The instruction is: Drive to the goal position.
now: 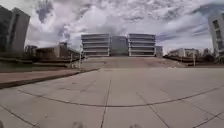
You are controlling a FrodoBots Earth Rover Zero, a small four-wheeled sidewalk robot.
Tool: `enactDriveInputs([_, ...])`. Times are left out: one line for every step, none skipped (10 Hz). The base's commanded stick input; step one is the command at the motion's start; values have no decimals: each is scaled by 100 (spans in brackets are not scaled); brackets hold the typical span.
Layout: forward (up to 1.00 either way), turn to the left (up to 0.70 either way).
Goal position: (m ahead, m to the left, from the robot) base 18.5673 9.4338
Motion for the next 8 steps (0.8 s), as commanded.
enactDriveInputs([100, -7])
enactDriveInputs([100, 0])
enactDriveInputs([100, 0])
enactDriveInputs([100, 0])
enactDriveInputs([100, 0])
enactDriveInputs([100, 0])
enactDriveInputs([100, 0])
enactDriveInputs([100, 0])
